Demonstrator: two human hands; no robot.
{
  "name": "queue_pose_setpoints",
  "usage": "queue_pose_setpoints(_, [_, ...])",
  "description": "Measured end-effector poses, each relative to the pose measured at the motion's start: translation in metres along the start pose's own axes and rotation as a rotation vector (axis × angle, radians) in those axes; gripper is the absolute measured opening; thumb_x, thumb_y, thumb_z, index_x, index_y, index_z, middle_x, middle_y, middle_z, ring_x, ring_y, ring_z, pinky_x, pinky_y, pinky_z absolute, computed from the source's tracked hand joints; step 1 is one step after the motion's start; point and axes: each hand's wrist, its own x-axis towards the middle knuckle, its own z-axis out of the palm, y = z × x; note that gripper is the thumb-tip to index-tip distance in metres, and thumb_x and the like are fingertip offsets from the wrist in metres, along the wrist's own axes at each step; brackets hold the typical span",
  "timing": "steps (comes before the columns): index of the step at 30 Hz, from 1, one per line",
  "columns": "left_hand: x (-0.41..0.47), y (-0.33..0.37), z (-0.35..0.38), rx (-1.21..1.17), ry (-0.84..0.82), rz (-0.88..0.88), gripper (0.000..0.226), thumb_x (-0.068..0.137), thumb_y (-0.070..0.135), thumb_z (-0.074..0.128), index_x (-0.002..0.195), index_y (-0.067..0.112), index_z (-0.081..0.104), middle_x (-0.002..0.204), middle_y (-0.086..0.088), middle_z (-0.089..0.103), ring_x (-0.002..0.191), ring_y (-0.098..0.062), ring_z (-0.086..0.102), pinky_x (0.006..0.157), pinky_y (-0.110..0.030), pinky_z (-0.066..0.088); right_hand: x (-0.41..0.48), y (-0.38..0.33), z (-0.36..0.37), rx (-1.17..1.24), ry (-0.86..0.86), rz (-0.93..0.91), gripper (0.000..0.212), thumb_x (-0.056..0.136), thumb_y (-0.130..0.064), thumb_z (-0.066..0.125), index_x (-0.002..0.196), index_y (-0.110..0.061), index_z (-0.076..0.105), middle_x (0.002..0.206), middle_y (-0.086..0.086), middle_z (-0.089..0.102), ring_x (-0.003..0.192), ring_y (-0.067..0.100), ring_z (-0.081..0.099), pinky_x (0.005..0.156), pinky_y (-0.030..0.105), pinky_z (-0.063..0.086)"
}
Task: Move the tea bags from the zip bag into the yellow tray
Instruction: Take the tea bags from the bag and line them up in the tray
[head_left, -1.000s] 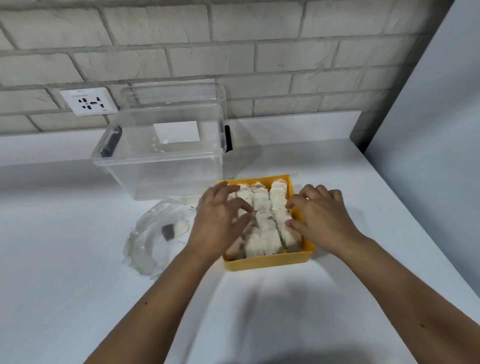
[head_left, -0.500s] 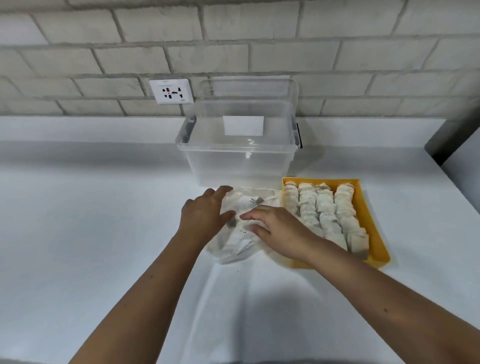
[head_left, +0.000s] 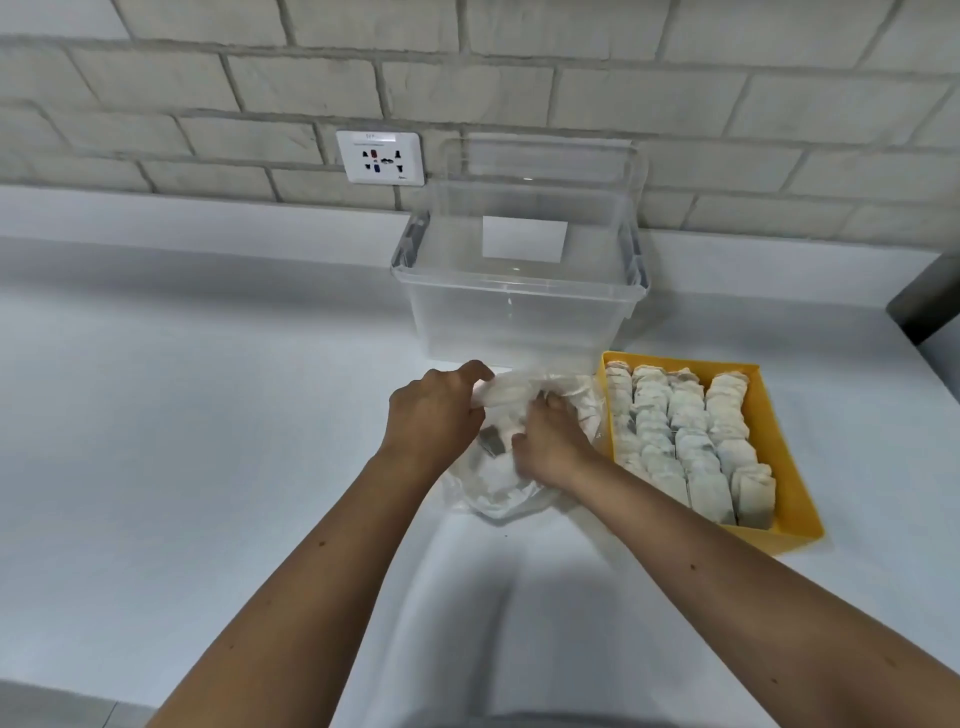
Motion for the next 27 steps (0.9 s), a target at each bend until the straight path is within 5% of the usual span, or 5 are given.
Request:
queue_pose_setpoints(7, [0.002, -0.008, 0.006, -0.054, 0.021, -0.012, 0.041, 0.093, 0.02, 0.048, 0.131, 0.032, 0.052, 0.09, -0.005, 0.066, 0.08, -0.029, 0.059, 0.066, -0.03, 0.041, -0.002, 0.007, 0.001, 0.002, -0.034, -0.116, 0.05, 0.093, -0.008, 0.047, 0.142, -0.016, 0.043, 0.147, 0.008, 0.034, 0.137, 0.03, 0.03, 0.113, 0.033, 0.027])
queue_pose_setpoints(14, [0.002, -0.009, 0.006, -0.047, 0.023, 0.003, 0.042, 0.091, 0.017, 0.048, 0.13, 0.033, 0.053, 0.083, -0.002, 0.061, 0.071, -0.026, 0.05, 0.065, -0.029, 0.038, 0.008, 0.003, -0.003, 0.028, -0.049, -0.034, 0.057, 0.091, -0.009, 0.049, 0.145, -0.011, 0.031, 0.151, 0.01, 0.031, 0.138, 0.029, 0.035, 0.107, 0.034, 0.036])
queue_pose_setpoints(18, [0.004, -0.013, 0.005, -0.06, 0.022, -0.008, 0.041, 0.092, 0.018, 0.048, 0.131, 0.033, 0.053, 0.091, -0.006, 0.068, 0.081, -0.03, 0.06, 0.066, -0.029, 0.04, 0.005, 0.005, -0.004, 0.013, -0.028, -0.107, 0.043, 0.091, -0.011, 0.053, 0.133, -0.021, 0.047, 0.143, 0.004, 0.037, 0.13, 0.024, 0.042, 0.1, 0.03, 0.037])
queue_pose_setpoints(23, [0.005, -0.015, 0.008, -0.062, 0.017, -0.013, 0.039, 0.093, 0.021, 0.049, 0.131, 0.032, 0.052, 0.095, -0.004, 0.069, 0.085, -0.03, 0.062, 0.066, -0.03, 0.039, -0.007, 0.001, 0.005, -0.028, -0.067, -0.221, 0.071, 0.077, -0.034, 0.076, 0.14, -0.03, 0.045, 0.135, 0.002, 0.038, 0.12, 0.022, 0.05, 0.101, 0.03, 0.041])
queue_pose_setpoints(27, [0.004, -0.014, 0.011, -0.076, 0.014, -0.01, 0.039, 0.091, 0.021, 0.05, 0.129, 0.033, 0.053, 0.098, -0.002, 0.071, 0.084, -0.03, 0.063, 0.066, -0.03, 0.04, -0.012, -0.002, 0.015, -0.03, 0.078, -0.289, 0.037, 0.092, -0.04, 0.06, 0.127, -0.032, 0.062, 0.126, 0.003, 0.049, 0.112, 0.022, 0.056, 0.091, 0.027, 0.042])
